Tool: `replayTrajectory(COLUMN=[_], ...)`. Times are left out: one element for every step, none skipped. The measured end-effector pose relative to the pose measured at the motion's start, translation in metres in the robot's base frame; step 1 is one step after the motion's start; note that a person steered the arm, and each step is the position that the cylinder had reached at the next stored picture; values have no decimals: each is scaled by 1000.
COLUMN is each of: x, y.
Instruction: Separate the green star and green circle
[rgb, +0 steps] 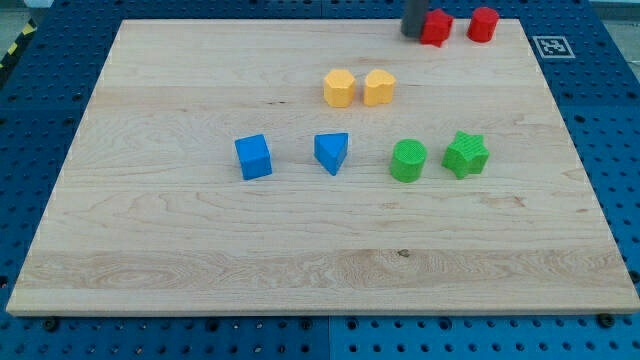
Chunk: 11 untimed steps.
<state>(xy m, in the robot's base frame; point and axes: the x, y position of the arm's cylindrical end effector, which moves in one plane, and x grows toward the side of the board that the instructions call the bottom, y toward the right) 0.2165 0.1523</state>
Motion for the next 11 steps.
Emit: replayTrajectory(x=[-1, -1, 0, 1, 8, 8, 8, 8, 8, 10, 34], y=[36, 13, -41, -86, -98, -99, -99, -96, -82, -41, 10])
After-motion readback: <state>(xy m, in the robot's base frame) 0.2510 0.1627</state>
